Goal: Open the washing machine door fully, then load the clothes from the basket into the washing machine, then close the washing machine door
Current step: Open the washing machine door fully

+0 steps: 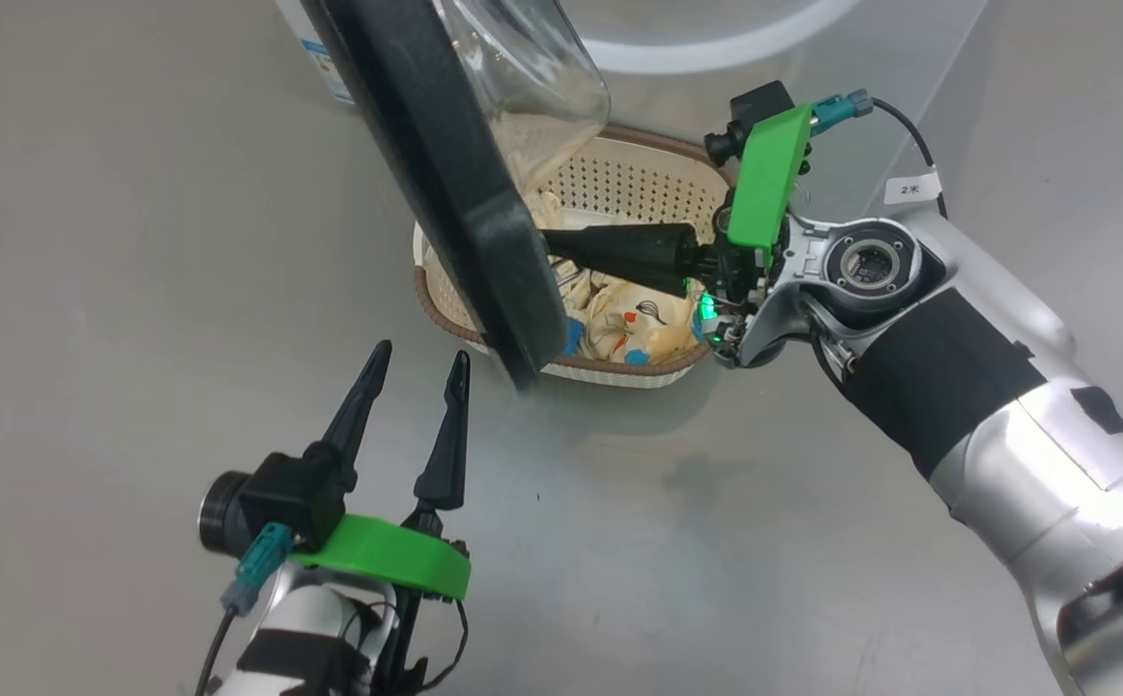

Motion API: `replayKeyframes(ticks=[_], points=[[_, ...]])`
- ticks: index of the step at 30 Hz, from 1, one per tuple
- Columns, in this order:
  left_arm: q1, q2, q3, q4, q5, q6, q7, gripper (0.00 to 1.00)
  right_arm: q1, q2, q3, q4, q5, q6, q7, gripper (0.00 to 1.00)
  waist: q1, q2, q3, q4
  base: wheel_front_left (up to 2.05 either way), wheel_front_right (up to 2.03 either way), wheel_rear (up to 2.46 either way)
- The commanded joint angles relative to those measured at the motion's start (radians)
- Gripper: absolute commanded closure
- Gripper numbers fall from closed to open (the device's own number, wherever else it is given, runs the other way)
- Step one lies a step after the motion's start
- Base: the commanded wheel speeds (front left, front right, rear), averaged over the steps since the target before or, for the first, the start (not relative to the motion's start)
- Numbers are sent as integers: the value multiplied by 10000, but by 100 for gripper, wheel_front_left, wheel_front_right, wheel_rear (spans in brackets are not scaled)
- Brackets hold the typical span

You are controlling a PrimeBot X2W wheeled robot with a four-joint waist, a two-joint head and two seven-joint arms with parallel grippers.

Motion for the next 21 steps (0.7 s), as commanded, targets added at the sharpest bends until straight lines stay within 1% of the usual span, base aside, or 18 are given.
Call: replayKeyframes(ticks=[1, 7, 14, 18, 21], points=[[57, 164, 368, -290, 82, 41, -69, 0, -67, 318, 64, -374, 55, -27, -87, 100, 0, 0, 4, 6, 0, 0, 0], [62, 164, 355, -289, 70, 60, -69, 0, -98, 230, 420, -594, 311, -27, -260, 100, 0, 0, -1, 9, 0, 0, 0], [85, 164, 384, -270, 96, 74, -69, 0, -133, -12, 711, -805, 591, -27, -620, 100, 0, 0, -105, -62, 0, 0, 0], [158, 164, 502, -218, 151, 59, -69, 0, -32, -279, 793, -999, 591, -27, -983, 100, 0, 0, -316, -193, 0, 0, 0], [275, 164, 642, -166, 213, 32, -69, 0, 225, -623, 744, -1282, 382, -27, -1445, 100, 0, 0, -628, -352, 0, 0, 0]])
